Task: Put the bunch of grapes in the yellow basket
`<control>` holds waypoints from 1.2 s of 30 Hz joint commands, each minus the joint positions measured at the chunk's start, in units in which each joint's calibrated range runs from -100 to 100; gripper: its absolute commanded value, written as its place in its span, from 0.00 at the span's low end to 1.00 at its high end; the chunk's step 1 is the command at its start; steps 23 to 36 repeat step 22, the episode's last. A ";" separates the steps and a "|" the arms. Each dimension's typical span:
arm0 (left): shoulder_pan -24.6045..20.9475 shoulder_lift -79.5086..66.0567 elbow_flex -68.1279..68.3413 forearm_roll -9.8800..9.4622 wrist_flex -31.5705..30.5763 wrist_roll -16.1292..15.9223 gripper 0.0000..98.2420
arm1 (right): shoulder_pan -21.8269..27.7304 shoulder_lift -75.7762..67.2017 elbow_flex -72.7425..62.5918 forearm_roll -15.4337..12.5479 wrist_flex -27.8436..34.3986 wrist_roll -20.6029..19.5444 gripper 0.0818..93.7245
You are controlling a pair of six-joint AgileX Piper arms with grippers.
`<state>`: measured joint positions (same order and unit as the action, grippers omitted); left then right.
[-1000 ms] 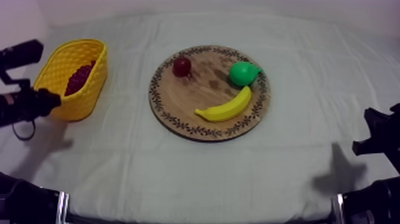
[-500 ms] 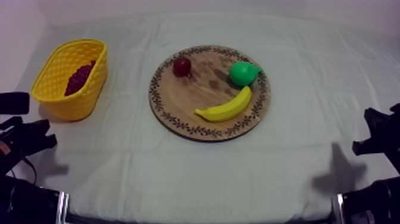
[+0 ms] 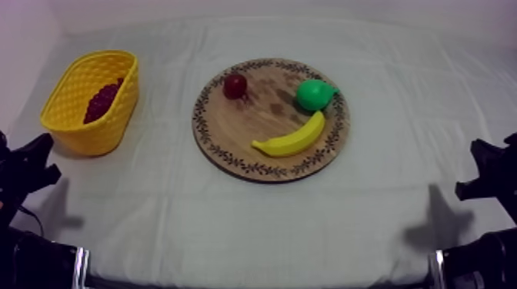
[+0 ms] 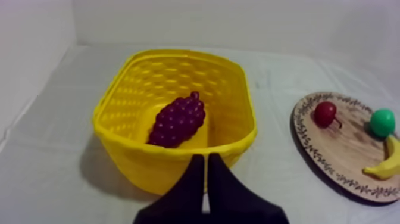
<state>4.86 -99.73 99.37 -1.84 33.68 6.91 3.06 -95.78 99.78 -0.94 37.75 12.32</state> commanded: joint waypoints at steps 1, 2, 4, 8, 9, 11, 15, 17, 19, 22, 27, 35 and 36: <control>0.05 -0.09 0.05 -0.03 0.01 1.27 0.00 | 0.01 0.02 -0.01 -0.01 -0.01 0.01 0.00; 0.07 -0.15 0.06 -0.03 0.00 1.55 0.00 | 0.01 0.02 -0.01 -0.01 -0.01 0.00 0.00; 0.08 -0.21 0.07 -0.04 -0.03 1.90 0.00 | 0.01 0.02 -0.01 -0.01 -0.01 0.00 0.00; 0.10 -0.25 0.07 -0.04 -0.04 2.14 0.00 | 0.01 0.02 -0.01 -0.01 -0.01 -0.01 0.00; 0.10 -0.26 0.07 -0.04 -0.04 2.17 0.00 | 0.01 0.02 -0.01 -0.01 -0.01 0.00 0.00; 0.10 -0.26 0.08 -0.04 -0.04 2.20 0.00 | 0.01 0.02 -0.01 -0.01 -0.01 -0.01 0.00; 0.05 -0.26 0.08 -0.04 -0.05 2.24 0.00 | 0.01 0.02 -0.01 -0.01 -0.01 -0.01 0.00; 0.04 -0.26 0.08 -0.04 -0.05 2.25 0.00 | 0.01 0.02 -0.01 -0.01 -0.01 -0.01 0.00; 0.03 -0.27 0.08 -0.04 -0.05 2.27 0.00 | 0.01 0.02 -0.01 -0.01 -0.01 0.00 0.00; 0.03 -0.27 0.08 -0.04 -0.05 2.27 0.00 | 0.01 0.02 -0.01 -0.01 -0.01 -0.01 0.00; 0.03 -0.27 0.08 -0.04 -0.05 2.27 0.00 | 0.01 0.02 -0.01 -0.01 -0.01 -0.01 0.00; 0.03 -0.27 0.08 -0.04 -0.05 2.27 0.00 | 0.01 0.02 -0.01 -0.01 -0.01 -0.01 0.00; 0.03 -0.27 0.08 -0.04 -0.05 2.27 0.00 | 0.01 0.02 -0.01 -0.01 -0.01 -0.01 0.00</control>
